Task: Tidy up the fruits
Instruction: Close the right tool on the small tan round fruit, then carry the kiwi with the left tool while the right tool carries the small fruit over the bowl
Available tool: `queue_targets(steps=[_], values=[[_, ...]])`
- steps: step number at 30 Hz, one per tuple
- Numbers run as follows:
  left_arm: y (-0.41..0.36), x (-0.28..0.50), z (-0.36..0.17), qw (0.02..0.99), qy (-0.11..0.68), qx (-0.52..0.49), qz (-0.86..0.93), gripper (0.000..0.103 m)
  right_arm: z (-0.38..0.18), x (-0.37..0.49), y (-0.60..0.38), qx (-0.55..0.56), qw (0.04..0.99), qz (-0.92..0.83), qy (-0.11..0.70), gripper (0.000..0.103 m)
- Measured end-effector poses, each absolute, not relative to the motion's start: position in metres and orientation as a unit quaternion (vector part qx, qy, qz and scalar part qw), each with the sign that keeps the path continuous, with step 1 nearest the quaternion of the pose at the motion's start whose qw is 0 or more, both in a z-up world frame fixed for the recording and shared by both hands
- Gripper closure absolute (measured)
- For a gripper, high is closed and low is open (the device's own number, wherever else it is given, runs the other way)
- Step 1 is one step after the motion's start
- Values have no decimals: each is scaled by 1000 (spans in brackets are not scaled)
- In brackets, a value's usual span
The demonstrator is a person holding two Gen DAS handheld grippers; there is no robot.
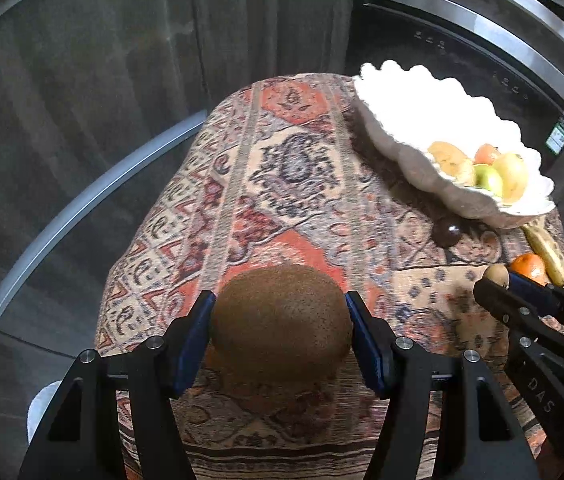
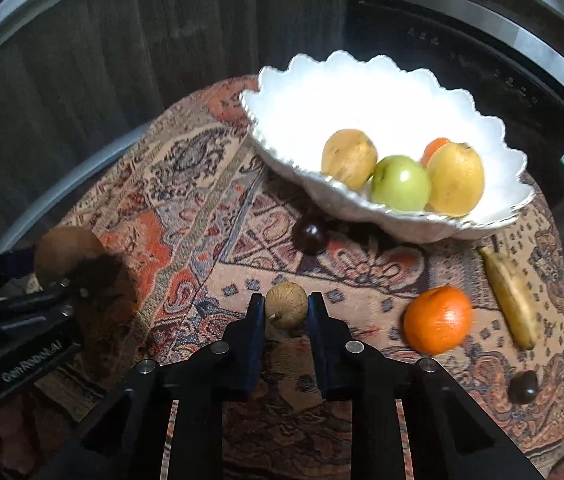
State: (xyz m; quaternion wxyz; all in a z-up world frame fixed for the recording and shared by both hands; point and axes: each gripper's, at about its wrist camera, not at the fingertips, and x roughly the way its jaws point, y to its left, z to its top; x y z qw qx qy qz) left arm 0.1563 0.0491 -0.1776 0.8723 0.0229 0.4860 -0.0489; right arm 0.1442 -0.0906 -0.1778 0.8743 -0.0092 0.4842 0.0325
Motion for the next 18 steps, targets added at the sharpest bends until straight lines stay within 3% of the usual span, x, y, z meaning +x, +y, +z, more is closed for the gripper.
queue_targets(steps=[18], values=[[-35,196,-112,886,447,58,-105,40,-120,165,-165,22,899,-18,438,80]])
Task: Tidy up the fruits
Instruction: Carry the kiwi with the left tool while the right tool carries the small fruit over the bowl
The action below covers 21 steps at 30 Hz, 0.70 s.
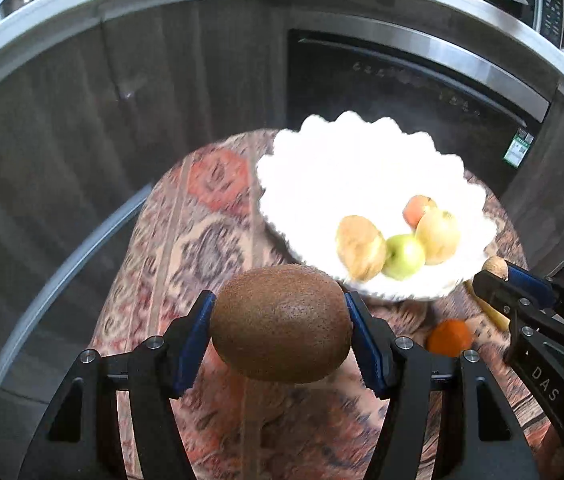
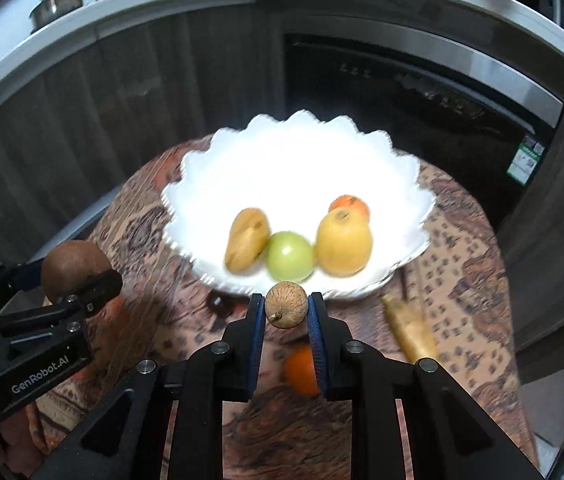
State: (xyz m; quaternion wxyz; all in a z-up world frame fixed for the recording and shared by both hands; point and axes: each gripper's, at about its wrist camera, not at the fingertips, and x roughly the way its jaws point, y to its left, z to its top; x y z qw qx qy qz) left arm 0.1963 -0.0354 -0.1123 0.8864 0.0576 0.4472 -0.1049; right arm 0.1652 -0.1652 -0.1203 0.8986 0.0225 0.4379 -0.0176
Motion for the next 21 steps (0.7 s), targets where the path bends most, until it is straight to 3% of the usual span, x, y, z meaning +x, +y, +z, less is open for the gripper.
queue_targets(steps=[9,21], values=[[-68,241,-96,891,431,73,-122,40,-104,200,-203,14,907,-47,417,80],[-88,291,-113,882,447,81,-123,40,-117,243,-224,25,898,-77,432,80]])
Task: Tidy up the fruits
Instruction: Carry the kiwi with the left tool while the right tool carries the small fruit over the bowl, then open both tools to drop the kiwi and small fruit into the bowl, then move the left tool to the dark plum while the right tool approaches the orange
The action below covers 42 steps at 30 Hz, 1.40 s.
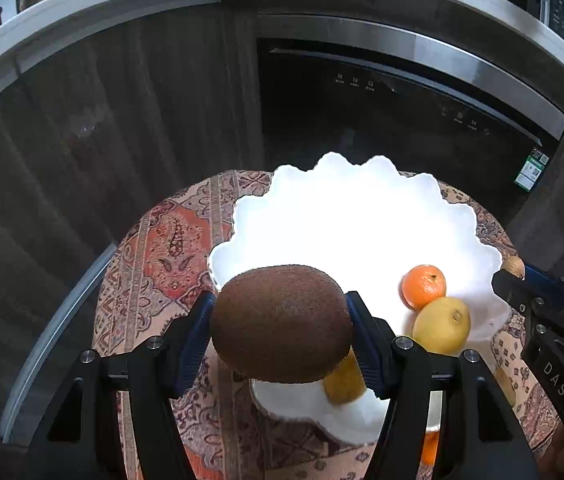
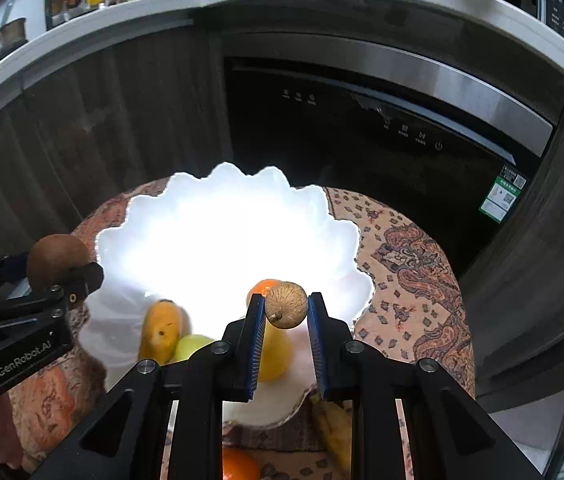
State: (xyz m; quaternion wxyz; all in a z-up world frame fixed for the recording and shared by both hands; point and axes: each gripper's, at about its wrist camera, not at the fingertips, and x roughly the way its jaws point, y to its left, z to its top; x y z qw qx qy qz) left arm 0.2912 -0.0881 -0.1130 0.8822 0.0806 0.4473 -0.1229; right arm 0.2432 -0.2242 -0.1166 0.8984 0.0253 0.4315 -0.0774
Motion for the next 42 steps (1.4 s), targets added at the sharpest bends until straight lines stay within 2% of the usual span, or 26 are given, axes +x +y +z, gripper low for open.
queue_targets(steps=[14,16,17,18,20,21,27,42], values=[[-98,316,-138,862,484,82,-124,39,-132,263,-235,25,885,-90,456,80],[-98,315,-139,863,483,87,-120,38,-132,264,-235,22,884,-95,458,72],[-99,314,-137,867,475,94,-116,35,-131,263,-235,21,884,-98,457,58],[-99,312,-133,872,465,101,-111,28,-130,263,-236,20,885,-103,454,42],[-97,310,-124,880,450,106,-106,18,-125,259,-235,10,890,-117,440,29],[-95,310,-118,884,444,106,-103,15,-123,258,-235,5,892,-122,435,27],[-89,307,-95,893,429,103,-94,4,-105,251,-233,7,899,-129,418,22],[-77,268,-60,902,408,97,-105,3,-62,212,-215,1,917,-134,376,20]])
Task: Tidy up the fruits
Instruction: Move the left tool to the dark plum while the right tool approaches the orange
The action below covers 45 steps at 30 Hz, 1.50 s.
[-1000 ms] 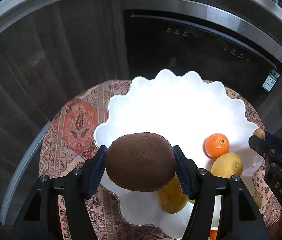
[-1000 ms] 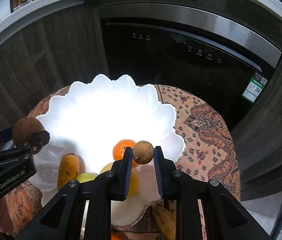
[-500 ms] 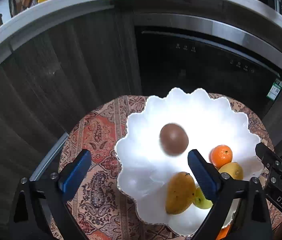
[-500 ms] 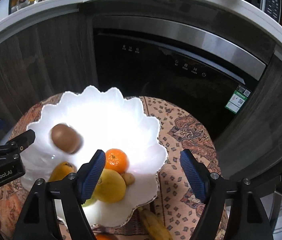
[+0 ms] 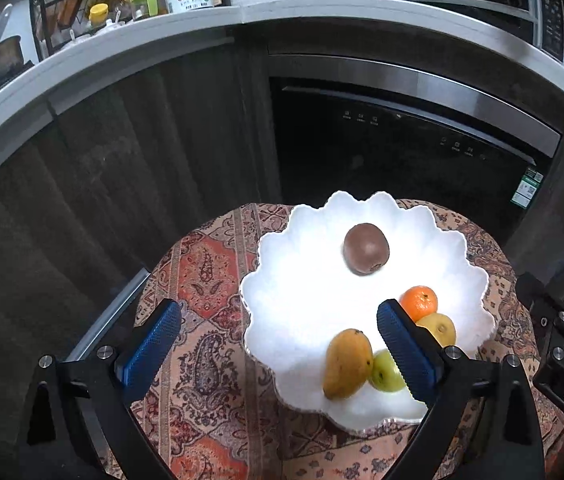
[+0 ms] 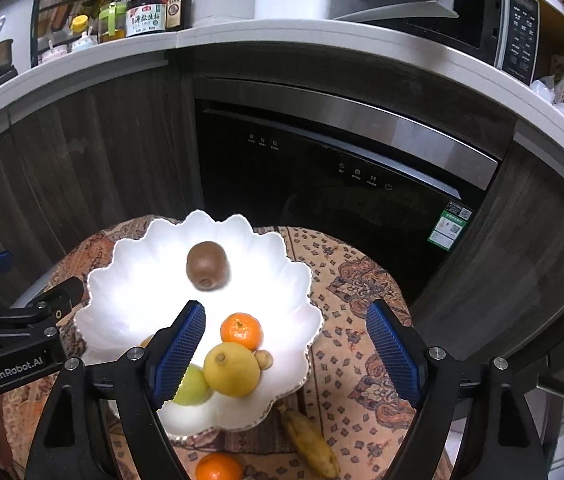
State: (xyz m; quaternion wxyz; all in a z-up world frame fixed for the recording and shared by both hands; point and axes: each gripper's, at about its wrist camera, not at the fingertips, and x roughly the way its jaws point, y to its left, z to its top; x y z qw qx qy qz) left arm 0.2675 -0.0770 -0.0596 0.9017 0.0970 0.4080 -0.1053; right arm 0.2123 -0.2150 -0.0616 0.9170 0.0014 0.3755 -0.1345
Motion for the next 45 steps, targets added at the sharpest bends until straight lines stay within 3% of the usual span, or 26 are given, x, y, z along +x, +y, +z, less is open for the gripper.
queue_targets(steps=[20,42,45], values=[[-69,209,-64,905,399,93,-112,3,-72,152,-207,25,919,-123,374,20],[-61,173,-149,900,402,85,-145,4,-137,114,-200,32,917,-119,379,20],[-60,175,-162,897,410,76,-149,11,-145,114,-197,25,917,-116,382,20]])
